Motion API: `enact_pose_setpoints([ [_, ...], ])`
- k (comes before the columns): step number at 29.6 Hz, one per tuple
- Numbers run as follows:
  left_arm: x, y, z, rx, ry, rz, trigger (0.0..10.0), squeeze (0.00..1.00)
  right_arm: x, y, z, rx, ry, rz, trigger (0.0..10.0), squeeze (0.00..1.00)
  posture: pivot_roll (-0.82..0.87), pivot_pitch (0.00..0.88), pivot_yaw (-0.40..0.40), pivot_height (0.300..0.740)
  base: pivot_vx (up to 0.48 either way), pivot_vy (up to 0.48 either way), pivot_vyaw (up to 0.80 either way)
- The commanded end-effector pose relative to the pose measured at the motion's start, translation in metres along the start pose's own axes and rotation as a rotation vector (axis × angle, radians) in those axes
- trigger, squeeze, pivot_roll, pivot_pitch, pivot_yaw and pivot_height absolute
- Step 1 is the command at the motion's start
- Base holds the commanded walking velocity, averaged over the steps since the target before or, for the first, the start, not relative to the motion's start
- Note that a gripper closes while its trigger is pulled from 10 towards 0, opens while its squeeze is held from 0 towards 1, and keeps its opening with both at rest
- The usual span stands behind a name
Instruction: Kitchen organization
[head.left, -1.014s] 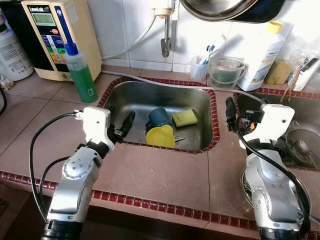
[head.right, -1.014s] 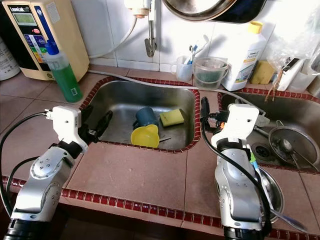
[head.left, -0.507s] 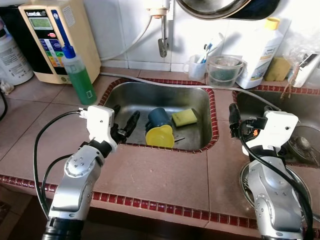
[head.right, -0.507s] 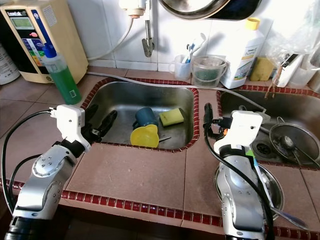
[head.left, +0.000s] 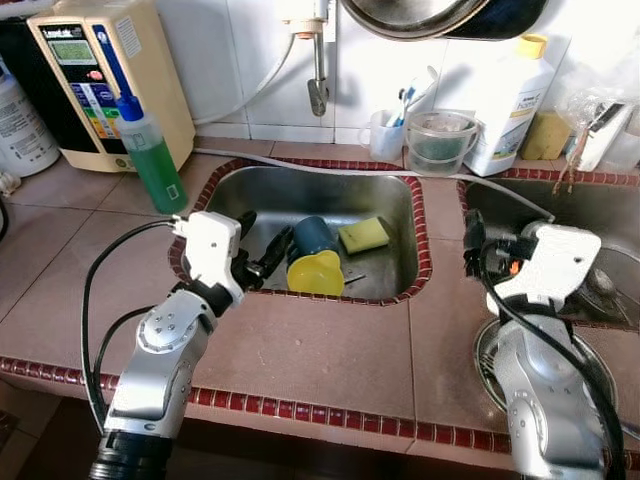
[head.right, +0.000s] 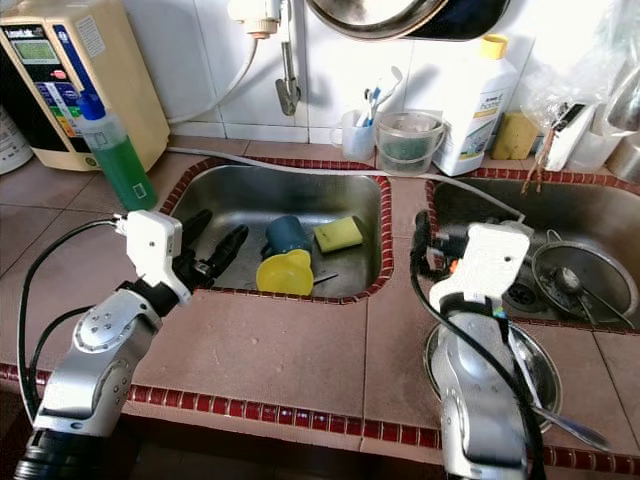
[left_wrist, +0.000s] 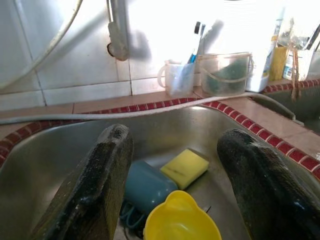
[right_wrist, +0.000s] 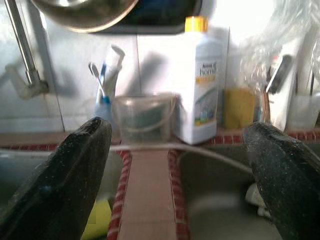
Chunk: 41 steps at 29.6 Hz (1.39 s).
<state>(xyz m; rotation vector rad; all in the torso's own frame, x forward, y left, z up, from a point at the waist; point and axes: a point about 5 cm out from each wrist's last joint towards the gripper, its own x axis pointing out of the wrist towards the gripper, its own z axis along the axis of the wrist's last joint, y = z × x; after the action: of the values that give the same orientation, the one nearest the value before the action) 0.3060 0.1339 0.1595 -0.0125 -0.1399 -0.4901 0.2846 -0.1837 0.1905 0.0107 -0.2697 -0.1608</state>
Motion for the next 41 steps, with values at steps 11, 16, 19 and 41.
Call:
enact_pose_setpoints([
  [11,0.003,-0.003,0.002,-0.028,-0.023,0.02,10.0,0.0,0.003,-0.004,0.005,-0.035,-0.024,-0.01,10.0,0.0,-0.23,0.034,0.075,0.74,0.0,0.0,0.0],
  [16,0.005,-0.003,0.004,-0.04,-0.037,0.031,10.0,0.0,0.002,-0.007,0.006,-0.041,-0.025,-0.016,10.0,0.0,-0.24,0.039,0.073,0.74,0.0,0.0,0.0],
  [19,0.005,-0.003,0.004,-0.035,-0.037,0.033,10.0,0.0,0.001,-0.008,0.006,-0.043,-0.023,-0.015,10.0,0.0,-0.24,0.037,0.073,0.74,0.0,0.0,0.0],
  [41,0.009,-0.002,0.007,-0.079,-0.055,0.02,10.0,0.0,-0.003,-0.009,0.004,-0.048,-0.011,-0.02,10.0,0.0,-0.25,0.025,0.076,0.74,0.0,-0.24,0.0],
])
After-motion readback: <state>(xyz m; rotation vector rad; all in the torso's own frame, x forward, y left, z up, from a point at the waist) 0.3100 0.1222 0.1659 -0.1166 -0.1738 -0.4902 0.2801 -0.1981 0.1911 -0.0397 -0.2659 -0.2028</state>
